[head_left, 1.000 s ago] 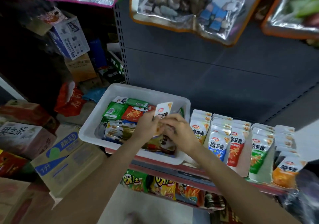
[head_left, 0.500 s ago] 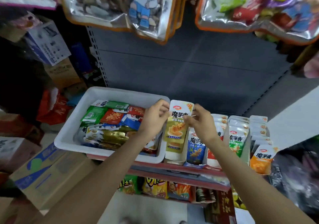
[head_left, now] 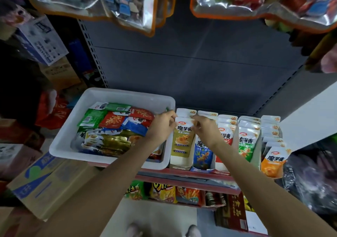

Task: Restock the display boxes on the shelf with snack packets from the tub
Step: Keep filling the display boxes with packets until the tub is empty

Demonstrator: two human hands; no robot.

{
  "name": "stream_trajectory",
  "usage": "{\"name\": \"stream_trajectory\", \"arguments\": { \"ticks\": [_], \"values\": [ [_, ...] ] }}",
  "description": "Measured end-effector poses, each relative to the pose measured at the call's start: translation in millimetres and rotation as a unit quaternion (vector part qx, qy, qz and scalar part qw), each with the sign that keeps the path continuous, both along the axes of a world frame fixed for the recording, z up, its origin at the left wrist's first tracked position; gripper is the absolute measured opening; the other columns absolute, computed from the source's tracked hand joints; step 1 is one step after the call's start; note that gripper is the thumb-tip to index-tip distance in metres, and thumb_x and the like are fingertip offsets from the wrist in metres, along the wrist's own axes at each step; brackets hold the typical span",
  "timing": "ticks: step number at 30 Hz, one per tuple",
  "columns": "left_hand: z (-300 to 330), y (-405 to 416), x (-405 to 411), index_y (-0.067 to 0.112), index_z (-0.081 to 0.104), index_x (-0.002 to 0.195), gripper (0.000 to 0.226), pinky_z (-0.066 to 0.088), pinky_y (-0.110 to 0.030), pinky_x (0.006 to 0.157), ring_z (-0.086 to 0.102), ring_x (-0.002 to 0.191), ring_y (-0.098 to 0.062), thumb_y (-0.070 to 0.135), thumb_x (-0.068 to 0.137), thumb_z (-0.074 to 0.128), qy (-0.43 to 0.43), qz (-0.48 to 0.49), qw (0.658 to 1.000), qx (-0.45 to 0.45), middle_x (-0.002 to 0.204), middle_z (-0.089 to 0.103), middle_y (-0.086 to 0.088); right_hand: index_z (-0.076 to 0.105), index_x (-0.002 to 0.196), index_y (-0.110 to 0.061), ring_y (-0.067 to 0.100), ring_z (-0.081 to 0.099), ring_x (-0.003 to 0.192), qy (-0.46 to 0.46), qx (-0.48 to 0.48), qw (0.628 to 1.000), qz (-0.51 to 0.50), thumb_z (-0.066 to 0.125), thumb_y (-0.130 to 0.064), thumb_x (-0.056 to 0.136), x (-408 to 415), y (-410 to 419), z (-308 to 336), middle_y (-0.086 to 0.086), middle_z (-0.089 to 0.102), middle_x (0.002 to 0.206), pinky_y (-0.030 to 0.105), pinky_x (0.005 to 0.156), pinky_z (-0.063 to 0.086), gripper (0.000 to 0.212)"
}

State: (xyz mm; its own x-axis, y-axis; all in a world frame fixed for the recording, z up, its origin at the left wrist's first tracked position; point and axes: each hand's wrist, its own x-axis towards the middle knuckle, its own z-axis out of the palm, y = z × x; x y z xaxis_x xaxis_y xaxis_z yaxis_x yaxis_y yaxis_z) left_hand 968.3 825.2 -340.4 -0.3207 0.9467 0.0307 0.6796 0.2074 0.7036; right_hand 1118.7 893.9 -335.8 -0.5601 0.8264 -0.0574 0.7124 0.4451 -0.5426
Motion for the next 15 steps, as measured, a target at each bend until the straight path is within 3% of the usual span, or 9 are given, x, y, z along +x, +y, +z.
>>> {"name": "stream_trajectory", "arguments": {
  "ticks": [4,9,15],
  "values": [
    [-6.7,1.0,4.0,0.007,0.061,0.104,0.016,0.054,-0.029,0.078,0.065,0.085,-0.019,0.012,0.089,0.061,0.015,-0.003,1.000,-0.013,0.093,0.068,-0.009,0.057,0.120,-0.011,0.029,0.060,0.098,-0.069,0.058,0.995,0.034,0.050,-0.007,0.093,-5.4,-2.3,-5.7,0.012,0.059,0.117,0.037,0.076,0.052,0.029],
    [-7.8,1.5,-0.9,0.010,0.063,0.102,0.013,0.053,-0.028,0.079,0.063,0.088,-0.015,0.012,0.088,0.062,0.001,-0.009,1.000,-0.027,0.099,0.068,-0.005,0.049,0.130,-0.015,0.025,0.053,0.112,-0.158,0.113,0.980,0.052,0.055,-0.002,0.087,-12.4,-8.0,-9.3,0.006,0.047,0.128,0.033,0.084,0.049,0.046],
    [-15.3,-34.2,-43.6,0.009,0.062,0.101,0.013,0.042,-0.014,0.072,0.058,0.086,-0.010,0.013,0.090,0.061,-0.011,0.055,0.998,-0.013,0.098,0.063,0.000,0.053,0.127,-0.013,0.024,0.050,0.112,-0.048,0.119,0.988,0.086,0.054,-0.009,0.090,-36.8,-22.8,-1.0,0.006,0.046,0.125,0.031,0.088,0.047,0.037]
  ]
}}
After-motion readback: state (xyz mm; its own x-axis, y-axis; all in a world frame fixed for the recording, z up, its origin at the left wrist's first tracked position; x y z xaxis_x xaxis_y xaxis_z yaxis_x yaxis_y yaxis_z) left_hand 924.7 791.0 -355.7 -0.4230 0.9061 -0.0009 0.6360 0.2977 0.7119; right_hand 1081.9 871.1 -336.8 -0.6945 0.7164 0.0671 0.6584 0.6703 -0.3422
